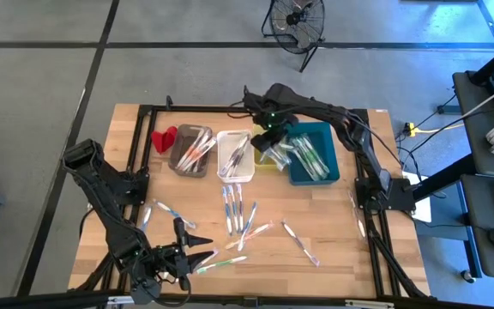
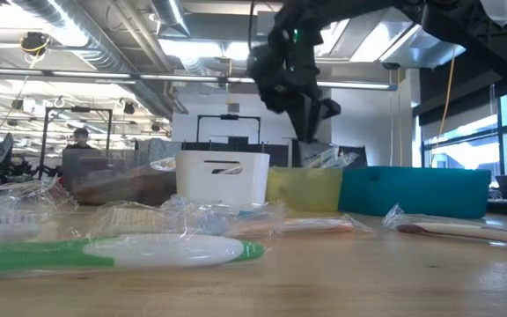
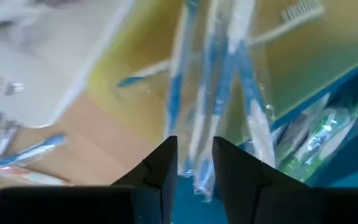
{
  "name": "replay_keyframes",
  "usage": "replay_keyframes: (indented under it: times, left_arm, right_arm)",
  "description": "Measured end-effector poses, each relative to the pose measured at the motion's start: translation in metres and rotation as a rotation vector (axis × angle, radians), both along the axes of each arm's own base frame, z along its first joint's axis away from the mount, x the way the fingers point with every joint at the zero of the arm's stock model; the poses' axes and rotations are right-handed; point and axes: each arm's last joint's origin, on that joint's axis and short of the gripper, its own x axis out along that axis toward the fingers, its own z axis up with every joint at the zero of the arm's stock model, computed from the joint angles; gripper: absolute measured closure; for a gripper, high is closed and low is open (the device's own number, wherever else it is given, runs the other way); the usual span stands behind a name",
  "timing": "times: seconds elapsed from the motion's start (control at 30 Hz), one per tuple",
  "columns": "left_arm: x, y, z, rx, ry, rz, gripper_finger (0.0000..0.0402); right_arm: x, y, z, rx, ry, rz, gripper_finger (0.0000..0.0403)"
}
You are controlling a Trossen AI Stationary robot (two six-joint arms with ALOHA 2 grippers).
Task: Pick & Place Toothbrushes
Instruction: Put the blue toothbrush into the yellow bin
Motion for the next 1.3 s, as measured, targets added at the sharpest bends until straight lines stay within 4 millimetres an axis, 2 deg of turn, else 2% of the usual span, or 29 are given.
replay_keyframes:
  times: [0.13,0.27,0.47,0.57,0.73,0.83,1.1,1.3]
  left_arm:
    - [0.0,-0.001,-0.001,-0.026,0.016,-0.02,0.0258]
    - [-0.001,0.0,-0.003,-0.042,0.034,-0.024,0.0258]
    - [-0.002,0.002,-0.006,-0.08,0.059,-0.022,0.0258]
    - [-0.003,0.001,-0.006,-0.098,0.073,-0.034,0.0258]
    - [-0.003,0.001,-0.007,-0.138,0.079,-0.038,0.0258]
    - [-0.003,0.0,-0.008,-0.168,0.098,-0.054,0.0258]
    - [-0.005,-0.003,-0.012,-0.328,0.221,-0.126,0.0258]
    - [-0.01,-0.001,-0.02,-0.469,0.386,-0.128,0.0258]
  right_arm:
    - [0.01,0.021,0.021,-0.021,-0.08,0.07,0.0311]
    - [0.014,0.059,0.049,-0.048,-0.17,0.199,0.0326]
    - [0.01,0.138,0.078,-0.17,-0.22,0.41,0.0347]
    - [0.007,0.18,0.083,-0.234,-0.229,0.518,0.0355]
    - [0.007,0.244,0.076,-0.307,-0.279,0.652,0.036]
    - [0.005,0.274,0.063,-0.294,-0.283,0.72,0.0339]
    - [-0.026,0.329,0.029,-0.308,-0.109,0.699,0.0232]
    - [-0.054,0.372,-0.001,-0.37,-0.053,0.763,0.0184]
